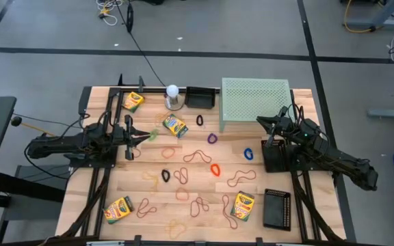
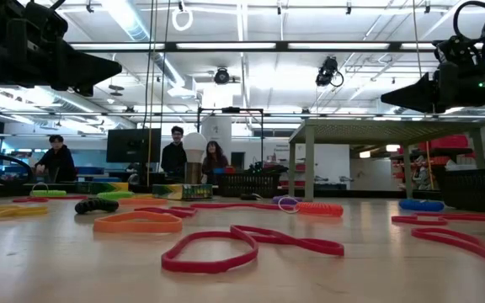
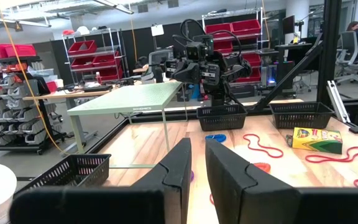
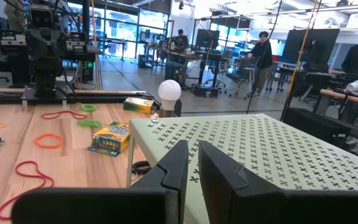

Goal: Pick & Place Office Desk Supplies

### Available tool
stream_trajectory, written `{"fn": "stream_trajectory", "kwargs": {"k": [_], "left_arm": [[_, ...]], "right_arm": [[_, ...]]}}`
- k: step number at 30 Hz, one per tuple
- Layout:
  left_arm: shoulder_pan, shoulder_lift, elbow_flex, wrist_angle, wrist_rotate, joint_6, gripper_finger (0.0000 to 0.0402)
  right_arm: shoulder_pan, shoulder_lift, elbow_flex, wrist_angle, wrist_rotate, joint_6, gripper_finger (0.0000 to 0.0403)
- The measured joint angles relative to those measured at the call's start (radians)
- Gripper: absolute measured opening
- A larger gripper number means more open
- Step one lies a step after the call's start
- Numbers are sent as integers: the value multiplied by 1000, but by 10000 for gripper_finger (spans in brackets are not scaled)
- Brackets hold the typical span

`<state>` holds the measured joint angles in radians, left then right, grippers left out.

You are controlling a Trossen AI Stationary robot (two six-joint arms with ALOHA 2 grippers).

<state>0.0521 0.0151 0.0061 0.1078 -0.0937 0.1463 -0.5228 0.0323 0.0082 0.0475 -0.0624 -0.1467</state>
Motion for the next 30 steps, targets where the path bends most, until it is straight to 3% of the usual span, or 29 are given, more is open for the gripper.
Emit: {"fn": "stream_trajectory", "kwargs": {"k": [9,15,20,26,30], "left_arm": [[0,0,0,0,0,0,58],[0,0,0,0,0,0,58],[0,0,0,0,0,0,58],[0,0,0,0,0,0,58],[0,0,0,0,0,0,58]], "right_arm": [[0,0,0,11,2,-9,48],[0,0,0,32,-53,372,48],[0,0,0,65,-118,383,48],[0,12,0,281,-151,470,48],[7,42,26,404,-230,495,46]]}}
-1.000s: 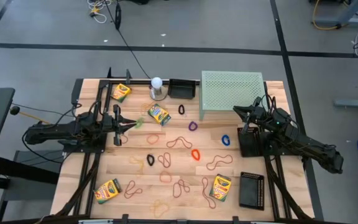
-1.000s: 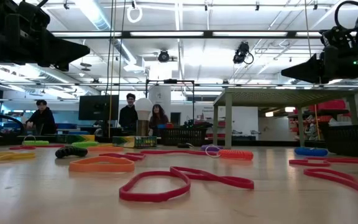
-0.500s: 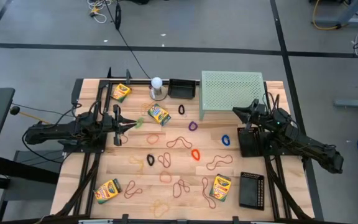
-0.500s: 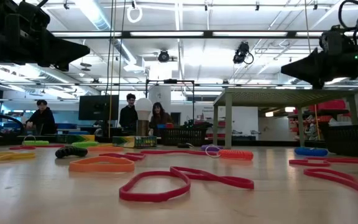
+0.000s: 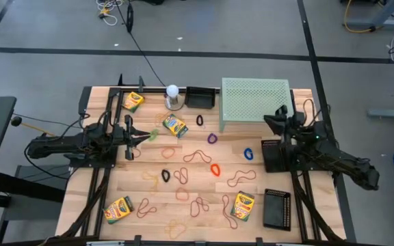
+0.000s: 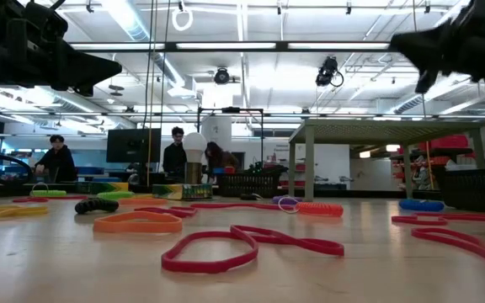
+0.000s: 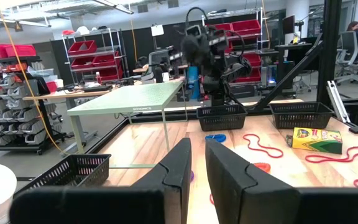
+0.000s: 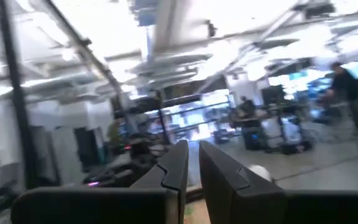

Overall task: Pick & Place Office Desk Supplies
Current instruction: Put the middle basket on the shelf

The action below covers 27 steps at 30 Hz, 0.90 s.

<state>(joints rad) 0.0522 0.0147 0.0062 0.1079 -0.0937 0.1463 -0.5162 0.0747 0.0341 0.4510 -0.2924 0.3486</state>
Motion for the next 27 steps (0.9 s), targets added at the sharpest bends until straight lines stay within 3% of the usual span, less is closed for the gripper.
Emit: {"fn": "stream_trajectory", "kwargs": {"k": [5,12,20,27], "left_arm": [[0,0,0,0,0,0,58],[0,-1,0,0,0,0,58],[0,-1,0,0,0,0,58],[0,-1,0,0,0,0,58]], "right_arm": [[90,116,183,-230,9,-117,7],[345,374,498,-630,321,-194,4],[645,658,691,-1009,689,126,2],[806,846,816,-1191,747,374,1]]}}
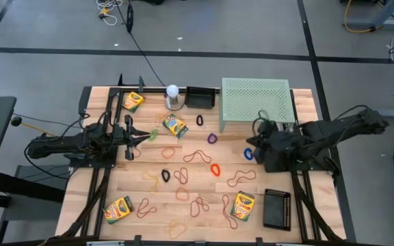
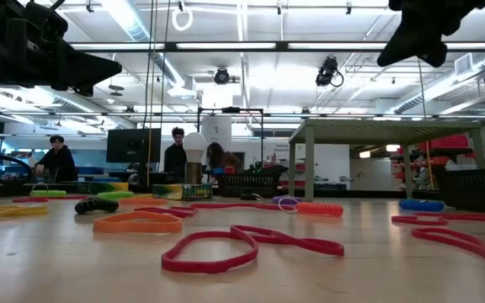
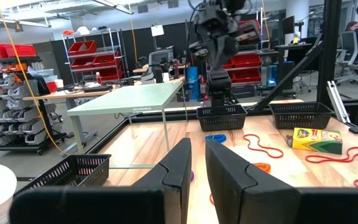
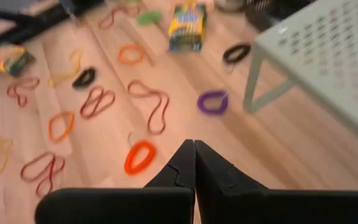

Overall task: Pick & Place Office Desk Supplies
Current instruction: Put the middle basket on the shelf

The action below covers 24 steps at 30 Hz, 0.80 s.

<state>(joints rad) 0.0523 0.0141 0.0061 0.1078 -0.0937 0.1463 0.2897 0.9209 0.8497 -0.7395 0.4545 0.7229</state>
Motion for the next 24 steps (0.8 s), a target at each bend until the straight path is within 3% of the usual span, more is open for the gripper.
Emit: {"fn": "stream_trajectory", "kwargs": {"k": [5,11,19,24], "left_arm": [[0,0,0,0,0,0,58],[0,0,0,0,0,0,58],[0,0,0,0,0,0,58],[0,1,0,0,0,0,58]], "right_arm": [[63,93,63,-139,7,116,1],[137,171,101,-218,-25,130,6],[185,262,133,-412,-126,231,8],[226,318,130,-469,-255,264,30]]}}
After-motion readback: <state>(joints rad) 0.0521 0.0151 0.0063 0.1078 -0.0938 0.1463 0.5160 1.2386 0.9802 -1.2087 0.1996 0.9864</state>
